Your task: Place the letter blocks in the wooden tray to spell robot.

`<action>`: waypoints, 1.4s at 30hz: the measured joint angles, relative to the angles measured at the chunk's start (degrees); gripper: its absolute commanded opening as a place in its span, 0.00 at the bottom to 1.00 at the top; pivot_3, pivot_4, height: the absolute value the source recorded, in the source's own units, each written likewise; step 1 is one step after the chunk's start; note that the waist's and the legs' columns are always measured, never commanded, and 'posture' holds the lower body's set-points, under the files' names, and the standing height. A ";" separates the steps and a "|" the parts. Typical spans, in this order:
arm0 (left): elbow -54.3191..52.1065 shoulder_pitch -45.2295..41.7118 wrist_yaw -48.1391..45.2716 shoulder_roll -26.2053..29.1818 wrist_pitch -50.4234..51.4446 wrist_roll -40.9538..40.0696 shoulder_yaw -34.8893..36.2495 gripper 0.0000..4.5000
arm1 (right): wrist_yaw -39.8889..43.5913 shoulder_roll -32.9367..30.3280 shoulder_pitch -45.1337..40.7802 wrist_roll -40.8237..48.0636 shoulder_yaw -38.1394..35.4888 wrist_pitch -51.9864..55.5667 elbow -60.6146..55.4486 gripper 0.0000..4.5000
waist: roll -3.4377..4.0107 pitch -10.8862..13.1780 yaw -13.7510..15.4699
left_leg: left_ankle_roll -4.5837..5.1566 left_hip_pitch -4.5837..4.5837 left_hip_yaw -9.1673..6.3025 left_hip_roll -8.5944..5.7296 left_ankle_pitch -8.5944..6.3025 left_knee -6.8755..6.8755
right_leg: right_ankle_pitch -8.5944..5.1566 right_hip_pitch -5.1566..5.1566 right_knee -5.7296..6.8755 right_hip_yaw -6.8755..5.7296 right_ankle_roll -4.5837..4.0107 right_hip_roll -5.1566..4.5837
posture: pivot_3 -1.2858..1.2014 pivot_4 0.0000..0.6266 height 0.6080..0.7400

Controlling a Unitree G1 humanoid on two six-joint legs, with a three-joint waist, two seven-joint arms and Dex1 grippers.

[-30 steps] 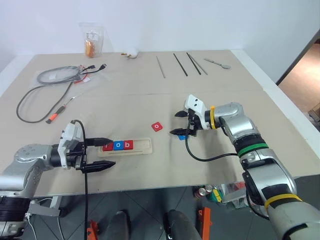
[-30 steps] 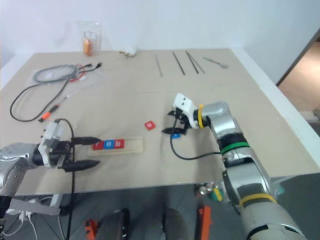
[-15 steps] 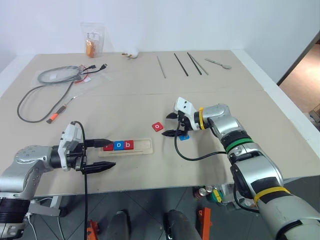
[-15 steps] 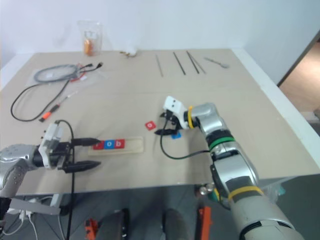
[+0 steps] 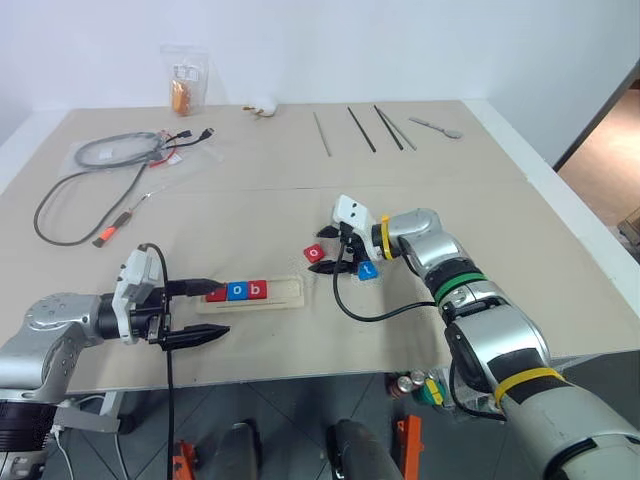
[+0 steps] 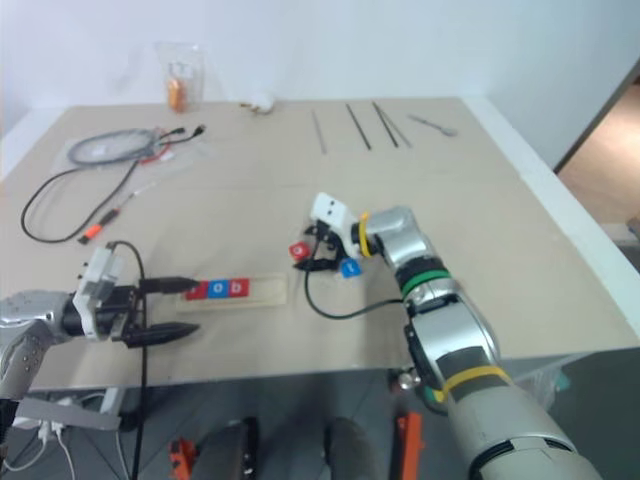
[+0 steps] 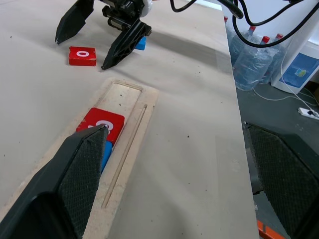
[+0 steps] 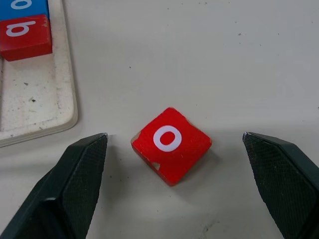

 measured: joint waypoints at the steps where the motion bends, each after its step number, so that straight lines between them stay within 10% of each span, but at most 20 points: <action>1: 0.00 0.00 0.00 0.00 0.00 0.00 0.00 1.00 | 0.00 0.00 0.00 0.00 0.00 0.00 0.00 1.00 | 0.00 0.00 0.00 | 0.00 0.00 0.00 0.00 0.00 0.00 | -0.02 0.00 0.00 0.00 -0.03 0.00 | 0.52 0.24 1.00; 42: -0.41 -0.51 1.71 -0.93 0.13 0.05 -0.02 1.00 | -1.83 1.32 3.33 2.91 -5.16 3.13 -0.88 0.94 | -0.01 -0.01 -0.01 | 0.01 0.11 -0.02 0.00 0.03 0.10 | 0.02 0.10 0.00 0.05 -0.16 0.05 | 0.52 0.24 1.00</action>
